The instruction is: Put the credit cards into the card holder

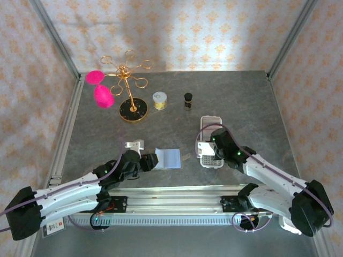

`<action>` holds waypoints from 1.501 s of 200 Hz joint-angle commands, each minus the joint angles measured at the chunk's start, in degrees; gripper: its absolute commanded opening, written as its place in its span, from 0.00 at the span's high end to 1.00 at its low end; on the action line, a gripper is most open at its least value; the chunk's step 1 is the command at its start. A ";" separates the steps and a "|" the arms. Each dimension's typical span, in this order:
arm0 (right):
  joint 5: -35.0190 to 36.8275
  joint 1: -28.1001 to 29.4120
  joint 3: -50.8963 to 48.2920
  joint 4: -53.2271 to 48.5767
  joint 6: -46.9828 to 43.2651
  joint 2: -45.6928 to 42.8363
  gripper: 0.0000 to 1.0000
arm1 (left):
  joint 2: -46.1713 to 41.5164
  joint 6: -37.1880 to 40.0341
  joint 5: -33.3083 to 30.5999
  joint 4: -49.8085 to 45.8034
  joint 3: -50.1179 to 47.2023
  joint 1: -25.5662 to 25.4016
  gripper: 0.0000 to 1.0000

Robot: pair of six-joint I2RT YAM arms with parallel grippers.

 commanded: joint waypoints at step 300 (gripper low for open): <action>-9.50 22.38 5.54 29.39 124.50 21.56 1.00 | 25.56 4.36 -4.92 -0.76 2.84 0.87 0.99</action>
